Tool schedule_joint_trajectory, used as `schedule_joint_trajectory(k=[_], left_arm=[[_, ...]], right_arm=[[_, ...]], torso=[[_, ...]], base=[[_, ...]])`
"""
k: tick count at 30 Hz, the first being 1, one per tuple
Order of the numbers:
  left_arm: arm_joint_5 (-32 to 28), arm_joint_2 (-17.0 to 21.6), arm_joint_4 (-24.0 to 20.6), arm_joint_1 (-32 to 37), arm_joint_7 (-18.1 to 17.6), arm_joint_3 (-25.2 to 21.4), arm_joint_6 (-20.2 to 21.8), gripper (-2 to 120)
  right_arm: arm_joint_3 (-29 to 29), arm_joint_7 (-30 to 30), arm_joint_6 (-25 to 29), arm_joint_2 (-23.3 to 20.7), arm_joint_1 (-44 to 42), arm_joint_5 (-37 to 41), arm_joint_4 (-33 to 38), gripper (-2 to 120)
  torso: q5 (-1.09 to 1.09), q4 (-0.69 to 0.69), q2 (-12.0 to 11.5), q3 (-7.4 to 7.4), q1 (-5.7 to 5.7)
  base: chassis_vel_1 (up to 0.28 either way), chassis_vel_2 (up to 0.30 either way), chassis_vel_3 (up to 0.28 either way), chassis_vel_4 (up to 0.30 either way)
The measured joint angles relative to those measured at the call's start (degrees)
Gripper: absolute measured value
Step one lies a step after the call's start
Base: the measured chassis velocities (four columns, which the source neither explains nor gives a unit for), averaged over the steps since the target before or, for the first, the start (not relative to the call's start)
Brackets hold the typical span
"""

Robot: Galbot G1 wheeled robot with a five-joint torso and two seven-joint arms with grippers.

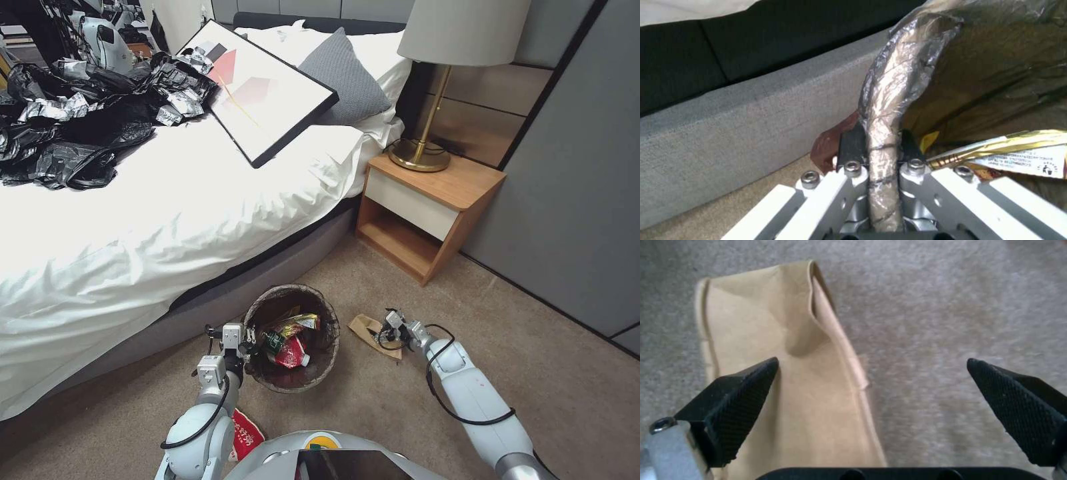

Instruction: Pick up the trash bin, then pick up the garbage from the floor and place it into the trash bin.

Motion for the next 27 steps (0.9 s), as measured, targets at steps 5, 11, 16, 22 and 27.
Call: schedule_joint_trajectory(k=[5,11,16,22,27], left_arm=[[0.01,0.01,-0.01,0.0,-0.02,-0.04,0.02,2],[-0.02,0.02,-0.01,-0.18,-0.09,0.0,0.05,2],[-0.06,0.02,0.04,-0.51,-0.12,0.14,0.16,2],[-0.09,0.0,0.1,-0.59,-0.14,0.16,0.19,2],[-0.17,0.02,0.1,-0.64,-0.16,0.03,0.2,2]], right_arm=[[-0.42,-0.18,0.62,0.57,0.66,0.85,-1.98,98],[-0.09,-0.69,1.17,1.15,0.56,1.38,-3.78,78],[0.4,-0.71,1.36,1.27,0.18,1.84,-3.78,59],[0.8,-0.59,1.47,1.33,0.12,2.03,-3.72,41],[0.94,-0.43,1.8,1.3,0.1,2.15,-3.58,23]], torso=[[0.0,0.0,0.0,0.0,0.0],[-0.01,-0.01,0.01,-0.01,0.0],[0.0,0.0,0.01,-0.01,0.0],[0.0,0.0,0.01,-0.01,0.0],[0.0,0.0,0.01,-0.01,0.0]], base=[[0.0,0.0,0.0,0.0],[0.0,0.0,0.0,0.0],[0.0,0.0,0.0,0.0],[0.0,0.0,0.0,0.0],[0.0,0.0,0.0,0.0]])
